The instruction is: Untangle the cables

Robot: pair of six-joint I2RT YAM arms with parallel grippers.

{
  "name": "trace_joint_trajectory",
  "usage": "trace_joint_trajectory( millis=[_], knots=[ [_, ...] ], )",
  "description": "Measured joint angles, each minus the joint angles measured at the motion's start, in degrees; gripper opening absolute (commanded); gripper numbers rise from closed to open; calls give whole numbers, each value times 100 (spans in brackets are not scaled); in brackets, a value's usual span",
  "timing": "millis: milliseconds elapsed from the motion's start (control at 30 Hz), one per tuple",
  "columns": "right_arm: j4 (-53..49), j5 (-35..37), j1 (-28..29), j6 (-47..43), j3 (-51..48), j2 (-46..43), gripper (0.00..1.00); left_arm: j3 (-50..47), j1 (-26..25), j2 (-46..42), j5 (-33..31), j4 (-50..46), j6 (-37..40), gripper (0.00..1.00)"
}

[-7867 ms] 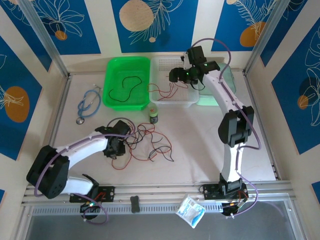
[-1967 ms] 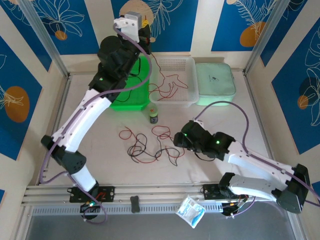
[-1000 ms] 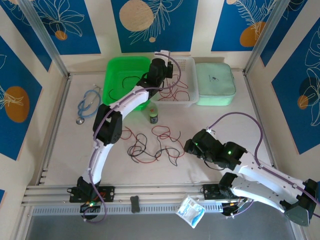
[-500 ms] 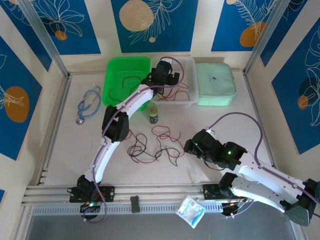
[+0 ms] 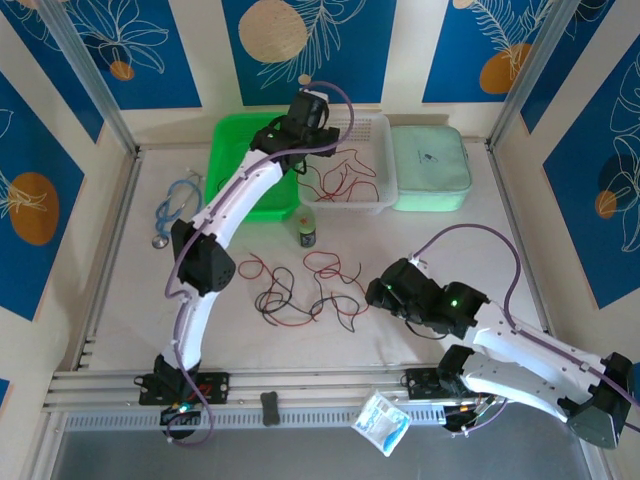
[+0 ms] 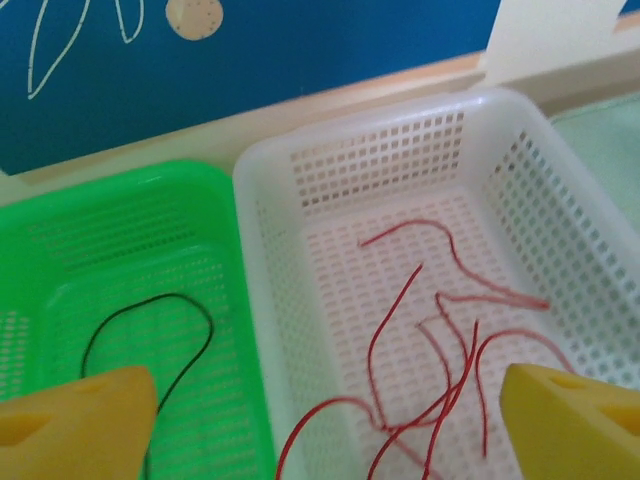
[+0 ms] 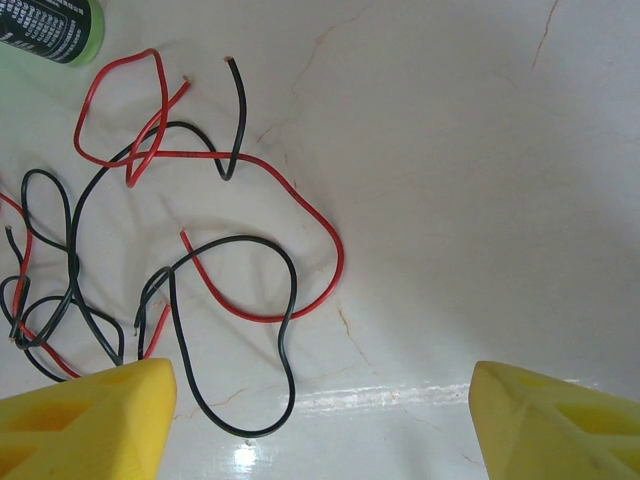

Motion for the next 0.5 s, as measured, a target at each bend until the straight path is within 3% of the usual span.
trace_joint_trajectory(
  millis=[167, 500],
  knots=[
    [61, -46, 0, -44, 2, 107, 77, -114, 87, 109, 372, -581, -297, 68],
    [85, -63, 0, -70, 2, 138, 77, -216, 129, 662, 376, -1331, -645, 69]
  ],
)
